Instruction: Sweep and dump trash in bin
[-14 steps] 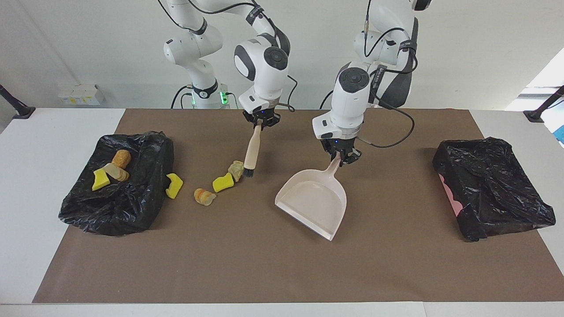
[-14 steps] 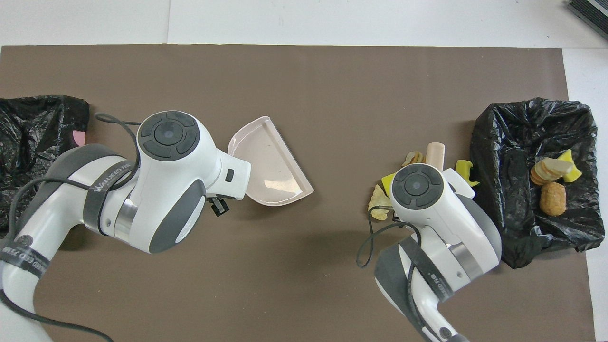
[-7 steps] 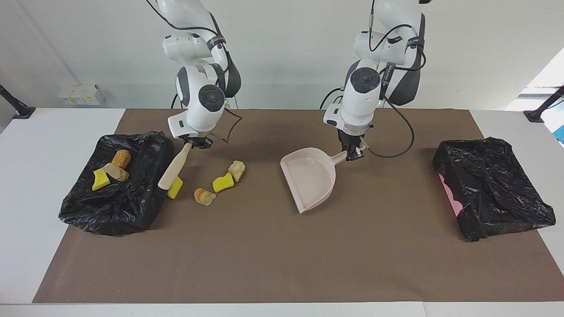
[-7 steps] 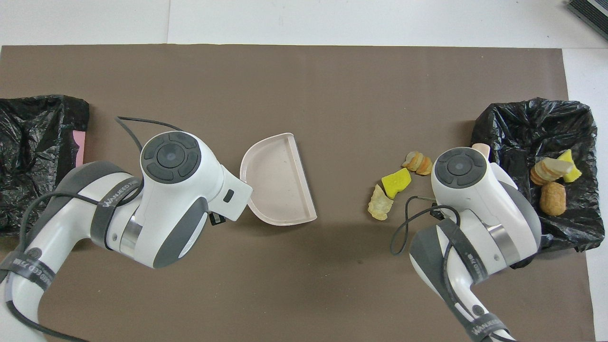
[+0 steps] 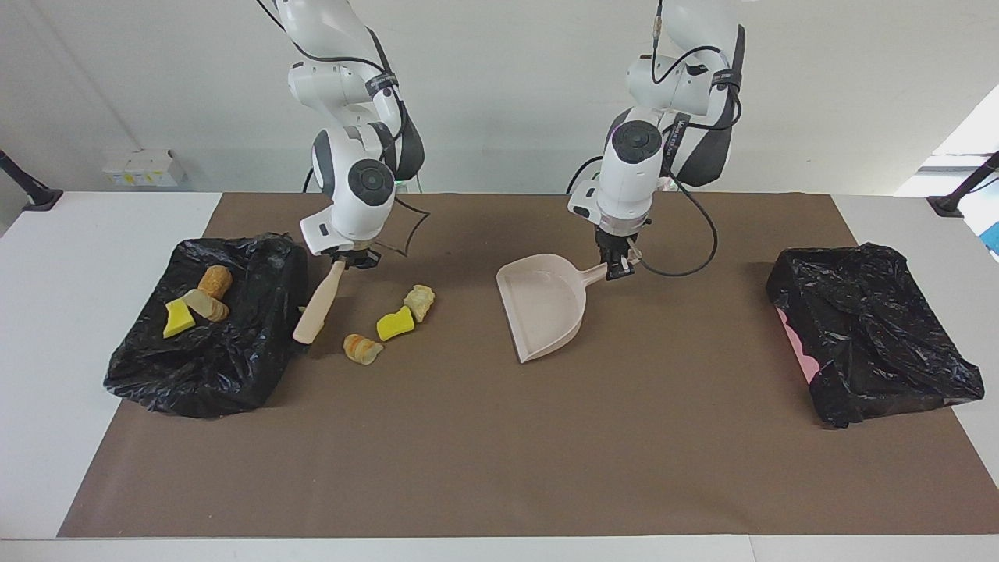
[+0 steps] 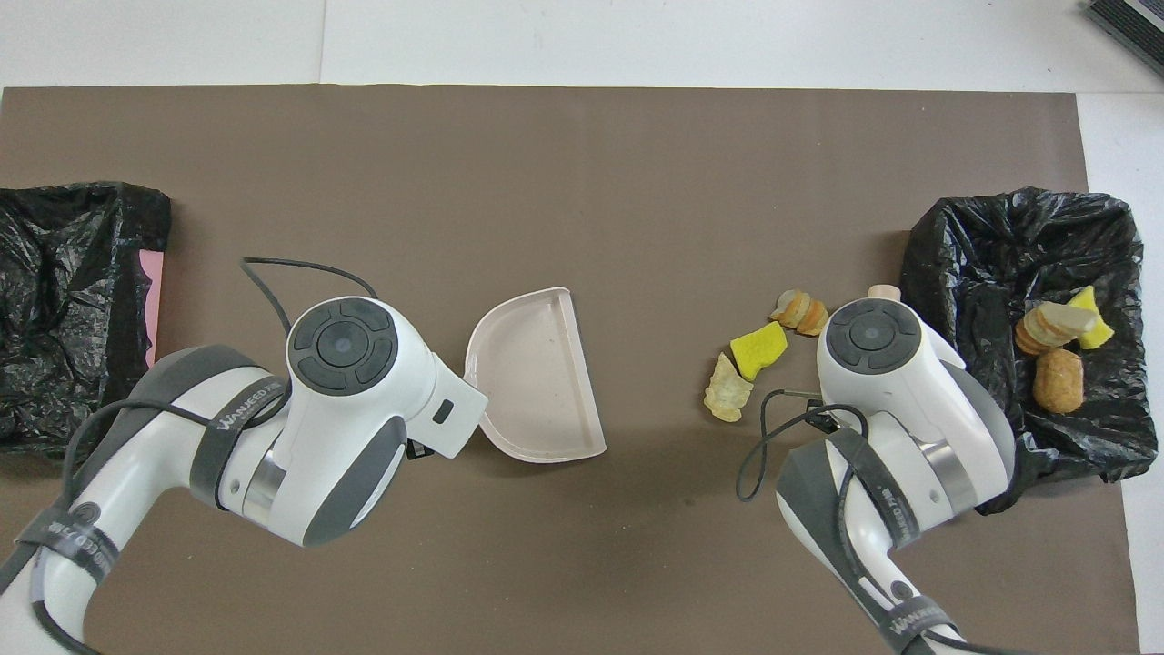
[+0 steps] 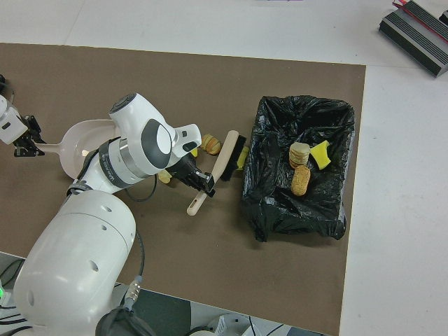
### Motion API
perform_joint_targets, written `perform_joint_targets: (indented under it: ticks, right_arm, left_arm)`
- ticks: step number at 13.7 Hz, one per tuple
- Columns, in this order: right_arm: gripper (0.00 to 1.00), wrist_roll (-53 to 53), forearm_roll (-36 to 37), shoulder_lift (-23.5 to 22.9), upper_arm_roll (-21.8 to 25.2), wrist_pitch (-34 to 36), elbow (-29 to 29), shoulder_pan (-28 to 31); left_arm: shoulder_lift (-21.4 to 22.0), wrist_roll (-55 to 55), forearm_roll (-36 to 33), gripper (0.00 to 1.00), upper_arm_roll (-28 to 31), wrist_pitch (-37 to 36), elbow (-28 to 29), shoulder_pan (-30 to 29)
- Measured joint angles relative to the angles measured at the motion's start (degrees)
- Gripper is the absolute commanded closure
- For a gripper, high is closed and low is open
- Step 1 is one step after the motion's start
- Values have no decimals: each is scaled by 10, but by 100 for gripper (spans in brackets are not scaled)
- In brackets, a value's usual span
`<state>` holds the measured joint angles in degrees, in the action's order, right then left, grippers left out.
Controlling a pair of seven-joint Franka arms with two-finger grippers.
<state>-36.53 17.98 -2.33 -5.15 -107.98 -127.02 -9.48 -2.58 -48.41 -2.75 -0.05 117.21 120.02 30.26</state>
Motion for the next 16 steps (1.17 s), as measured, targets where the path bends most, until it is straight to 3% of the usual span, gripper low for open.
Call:
perform_joint_targets:
  ticks: [12, 16]
  right_arm:
    - [100, 105, -163, 0, -5, -45, 13, -128]
    - [100, 112, -220, -8, -6, -71, 25, -198]
  left_arm:
    - [7, 0, 0, 100, 1, 33, 36, 8]
    - [8, 0, 0, 100, 1, 36, 41, 8]
